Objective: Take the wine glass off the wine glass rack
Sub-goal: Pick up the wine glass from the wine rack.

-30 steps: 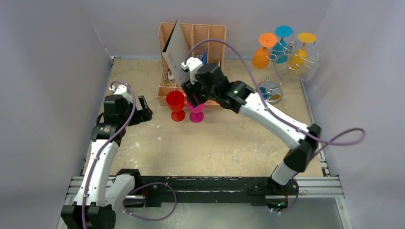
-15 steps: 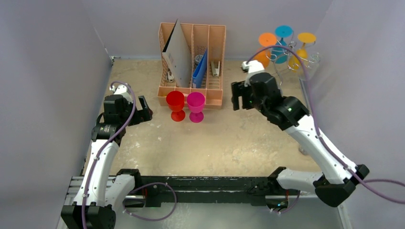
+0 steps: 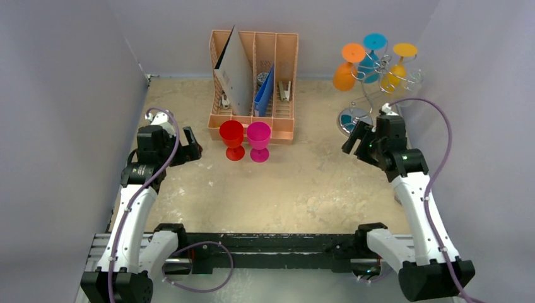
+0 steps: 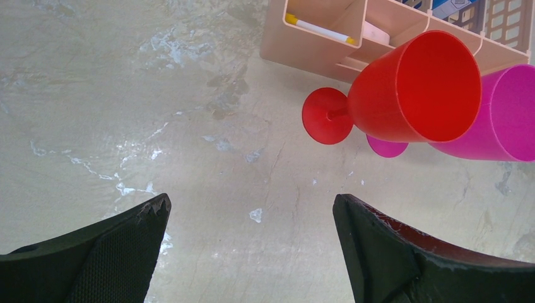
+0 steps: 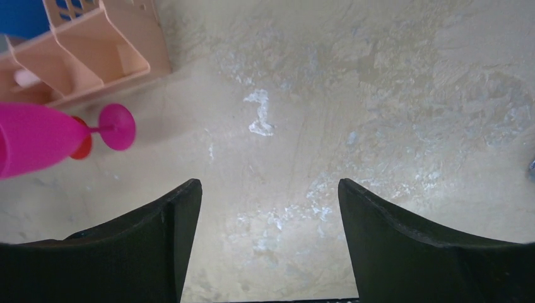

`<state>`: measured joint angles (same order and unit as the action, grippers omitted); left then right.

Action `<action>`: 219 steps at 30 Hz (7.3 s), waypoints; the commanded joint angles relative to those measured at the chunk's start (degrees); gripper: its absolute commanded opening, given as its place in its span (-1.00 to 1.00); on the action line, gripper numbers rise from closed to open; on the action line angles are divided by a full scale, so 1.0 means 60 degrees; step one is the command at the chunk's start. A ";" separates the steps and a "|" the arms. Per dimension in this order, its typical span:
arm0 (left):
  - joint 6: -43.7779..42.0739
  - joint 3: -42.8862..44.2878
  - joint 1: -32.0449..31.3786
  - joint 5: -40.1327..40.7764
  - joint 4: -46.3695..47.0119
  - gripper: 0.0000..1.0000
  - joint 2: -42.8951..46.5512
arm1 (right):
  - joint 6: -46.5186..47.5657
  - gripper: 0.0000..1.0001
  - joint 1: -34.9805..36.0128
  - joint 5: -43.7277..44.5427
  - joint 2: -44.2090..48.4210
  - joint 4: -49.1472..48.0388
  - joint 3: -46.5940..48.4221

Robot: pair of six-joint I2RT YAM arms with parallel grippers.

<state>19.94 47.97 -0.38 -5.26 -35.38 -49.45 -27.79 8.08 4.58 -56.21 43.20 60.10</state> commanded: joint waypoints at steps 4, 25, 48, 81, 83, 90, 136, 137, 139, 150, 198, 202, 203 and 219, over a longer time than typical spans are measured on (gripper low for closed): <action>-0.0160 -0.0021 0.0049 -0.0064 0.0284 1.00 0.0108 | -0.1536 0.65 -0.2104 -0.1016 0.0460 -0.0313 0.0077; -0.0204 -0.0031 0.0049 -0.0171 0.0348 1.00 0.0183 | -0.1284 0.72 -0.3604 0.0195 -0.0764 0.0913 0.4689; -0.0263 -0.0004 0.0049 -0.0138 0.0344 1.00 0.0176 | -0.2702 0.35 -0.5235 -0.1603 -0.4305 -0.0392 0.7342; -0.0248 -0.0010 0.0049 -0.0208 0.0343 1.00 0.0103 | -0.2367 -0.35 -0.5477 -0.1048 -0.6084 -0.1092 0.8644; -0.0248 -0.0007 0.0049 -0.0193 0.0344 1.00 0.0107 | -0.2229 -0.38 -0.5477 -0.1042 -0.6105 -0.1057 0.8645; -0.0248 -0.0001 0.0049 -0.0222 0.0344 1.00 0.0098 | -0.1909 -0.65 -0.5477 -0.0914 -0.5865 -0.1016 0.8381; -0.0254 -0.0003 0.0049 -0.0222 0.0344 1.00 0.0060 | -0.2478 -1.00 -0.5491 -0.1951 -0.4584 -0.1550 0.6488; -0.0261 -0.0009 0.0049 -0.0210 0.0344 1.00 0.0054 | -0.2481 -1.00 -0.5493 -0.1961 -0.4599 -0.1539 0.6448; -0.0263 -0.0006 0.0049 -0.0202 0.0344 1.00 0.0044 | -0.2484 -1.00 -0.5495 -0.1964 -0.4582 -0.1591 0.6331; -0.0263 -0.0002 0.0049 -0.0201 0.0344 1.00 -0.0018 | -0.2466 -0.82 -0.5523 -0.2024 -0.4936 -0.1723 0.6553; -0.0277 0.0009 0.0049 -0.0234 0.0359 1.00 -0.0032 | -0.3799 -0.66 -0.5609 -0.2755 -0.4733 -0.3827 0.5065; -0.0277 -0.0009 0.0049 -0.0212 0.0359 0.99 -0.0020 | -0.3848 -0.76 -0.5642 -0.2791 -0.4695 -0.3845 0.5030; -0.0277 -0.0002 0.0049 -0.0216 0.0359 1.00 -0.0020 | -0.3862 -0.80 -0.5655 -0.2806 -0.4677 -0.3833 0.5028; -0.0277 0.0004 0.0049 -0.0212 0.0351 1.00 -0.0021 | -0.5068 -1.00 -0.5984 -0.3165 -0.4183 -0.4108 0.4671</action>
<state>18.90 47.97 -0.38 -5.85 -35.22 -49.65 -54.50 -27.62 -10.24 -83.46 17.67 89.34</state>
